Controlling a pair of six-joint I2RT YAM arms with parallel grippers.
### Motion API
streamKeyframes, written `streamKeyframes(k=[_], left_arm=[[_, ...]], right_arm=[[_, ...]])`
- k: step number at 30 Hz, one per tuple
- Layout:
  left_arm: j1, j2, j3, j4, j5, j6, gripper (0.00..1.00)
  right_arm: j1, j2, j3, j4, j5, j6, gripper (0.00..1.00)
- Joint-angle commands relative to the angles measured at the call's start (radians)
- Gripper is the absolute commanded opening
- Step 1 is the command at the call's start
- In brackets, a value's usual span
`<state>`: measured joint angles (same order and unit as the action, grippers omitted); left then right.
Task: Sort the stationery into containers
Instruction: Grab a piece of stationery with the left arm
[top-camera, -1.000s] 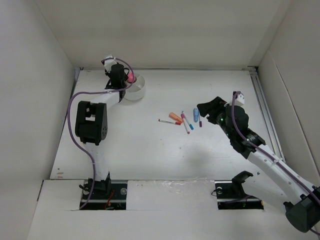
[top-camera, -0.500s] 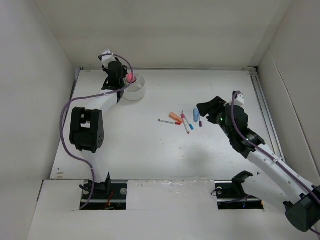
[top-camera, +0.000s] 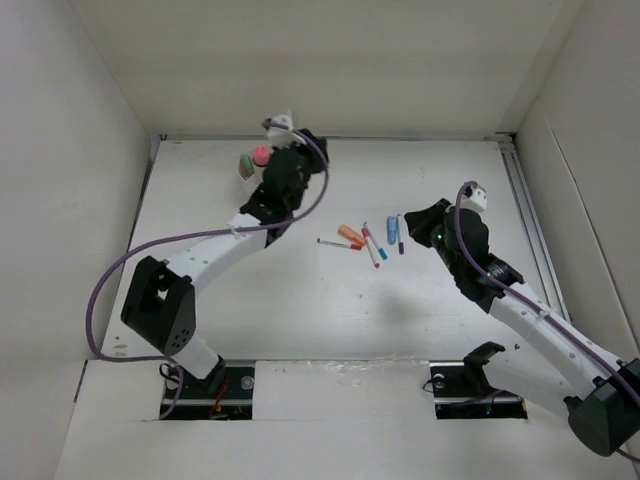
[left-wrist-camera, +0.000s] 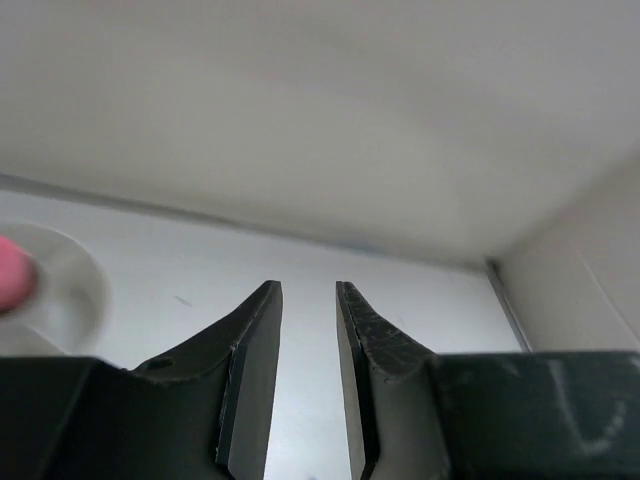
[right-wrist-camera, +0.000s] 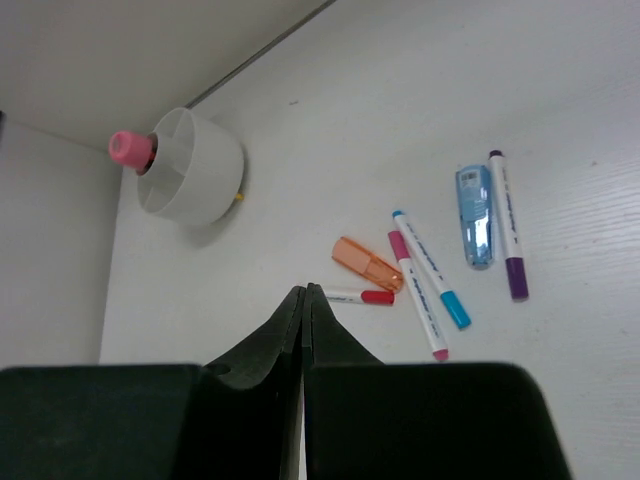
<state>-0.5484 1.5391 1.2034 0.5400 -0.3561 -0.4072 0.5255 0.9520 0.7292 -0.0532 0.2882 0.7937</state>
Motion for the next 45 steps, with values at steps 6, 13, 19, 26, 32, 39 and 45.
streamKeyframes(k=[6,13,19,26,32,39,45], left_arm=[[-0.263,0.185,-0.011,-0.184,0.028,-0.016,0.24],[-0.422,0.301,0.097,-0.296,-0.042,0.030,0.30],[-0.444,0.458,0.220,-0.371,-0.046,0.031,0.31],[-0.444,0.614,0.401,-0.448,-0.024,0.070,0.41],[-0.444,0.720,0.550,-0.518,-0.047,0.080,0.40],[-0.444,0.750,0.585,-0.528,-0.122,0.080,0.39],[-0.415,0.800,0.633,-0.551,-0.090,0.071,0.36]], right_arm=[[0.001,-0.098,-0.004,0.003,0.181,0.041,0.00],[-0.009,-0.088,0.007,-0.060,0.268,0.090,0.20],[-0.019,-0.179,-0.014,-0.070,0.319,0.127,0.48],[-0.028,-0.211,-0.034,-0.070,0.307,0.136,0.53],[-0.028,-0.220,-0.034,-0.070,0.298,0.145,0.53],[-0.028,-0.211,-0.044,-0.051,0.257,0.134,0.48],[-0.028,-0.202,-0.044,-0.051,0.244,0.125,0.46]])
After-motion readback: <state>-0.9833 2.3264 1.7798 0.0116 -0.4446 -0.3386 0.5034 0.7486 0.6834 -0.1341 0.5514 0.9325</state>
